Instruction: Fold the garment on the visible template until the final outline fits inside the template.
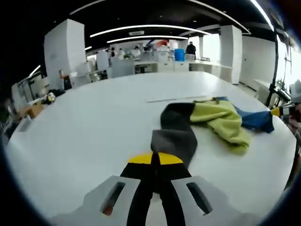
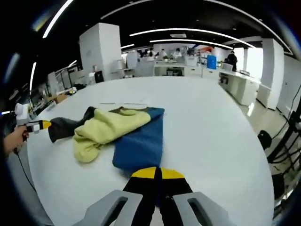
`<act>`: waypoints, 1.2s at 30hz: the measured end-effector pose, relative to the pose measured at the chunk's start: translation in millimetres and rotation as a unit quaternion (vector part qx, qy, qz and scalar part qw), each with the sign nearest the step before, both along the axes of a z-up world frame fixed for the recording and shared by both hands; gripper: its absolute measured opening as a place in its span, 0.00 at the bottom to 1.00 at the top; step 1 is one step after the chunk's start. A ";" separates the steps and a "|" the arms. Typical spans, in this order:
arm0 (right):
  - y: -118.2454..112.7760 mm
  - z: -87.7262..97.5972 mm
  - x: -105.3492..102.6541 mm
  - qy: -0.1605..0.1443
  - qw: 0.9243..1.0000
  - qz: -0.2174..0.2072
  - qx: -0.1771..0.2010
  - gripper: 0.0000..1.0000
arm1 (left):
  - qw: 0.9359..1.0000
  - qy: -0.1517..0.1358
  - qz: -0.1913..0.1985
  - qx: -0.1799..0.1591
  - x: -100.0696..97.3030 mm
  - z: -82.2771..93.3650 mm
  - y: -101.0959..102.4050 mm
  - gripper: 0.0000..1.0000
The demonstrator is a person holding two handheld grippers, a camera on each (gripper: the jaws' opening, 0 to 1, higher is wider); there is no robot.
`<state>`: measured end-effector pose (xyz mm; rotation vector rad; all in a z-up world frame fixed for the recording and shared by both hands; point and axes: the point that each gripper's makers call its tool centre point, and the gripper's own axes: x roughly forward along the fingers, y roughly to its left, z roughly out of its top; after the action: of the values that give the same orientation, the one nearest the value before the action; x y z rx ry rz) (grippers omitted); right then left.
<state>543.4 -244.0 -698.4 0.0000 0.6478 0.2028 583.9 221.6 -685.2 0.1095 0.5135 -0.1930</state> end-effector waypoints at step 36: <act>-121.6 -23.8 23.0 0.082 0.989 -0.058 -0.108 0.00 | 0.989 0.084 0.081 0.089 28.9 -55.2 111.3 0.00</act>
<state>566.4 -365.6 -722.2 -0.1553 0.8281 0.0194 612.9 332.9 -740.5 0.2259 0.7053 0.0030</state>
